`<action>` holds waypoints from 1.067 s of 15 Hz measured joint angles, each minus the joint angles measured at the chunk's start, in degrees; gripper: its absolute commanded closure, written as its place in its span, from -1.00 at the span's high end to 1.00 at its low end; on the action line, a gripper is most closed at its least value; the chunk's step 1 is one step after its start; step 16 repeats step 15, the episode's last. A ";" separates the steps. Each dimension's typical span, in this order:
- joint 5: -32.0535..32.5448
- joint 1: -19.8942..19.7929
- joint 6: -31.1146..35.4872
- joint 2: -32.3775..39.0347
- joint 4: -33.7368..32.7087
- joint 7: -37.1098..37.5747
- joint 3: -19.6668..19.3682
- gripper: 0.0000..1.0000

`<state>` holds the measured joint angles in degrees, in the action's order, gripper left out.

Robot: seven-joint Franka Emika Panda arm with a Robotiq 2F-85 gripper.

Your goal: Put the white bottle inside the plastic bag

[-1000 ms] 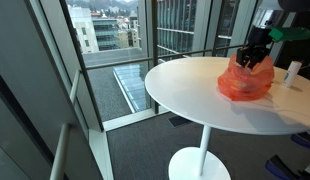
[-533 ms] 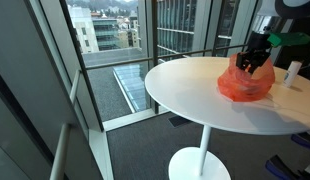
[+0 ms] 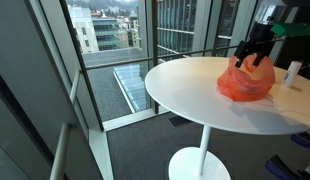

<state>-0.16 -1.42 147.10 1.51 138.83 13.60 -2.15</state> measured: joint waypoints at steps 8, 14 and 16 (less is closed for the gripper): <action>0.16 -0.33 -11.62 -9.40 -0.05 -0.50 -0.05 1.00; 0.10 -1.16 -22.94 -14.74 -1.13 -1.56 -0.68 1.00; 0.10 -1.54 -24.39 -15.38 -1.48 -1.60 -0.76 1.00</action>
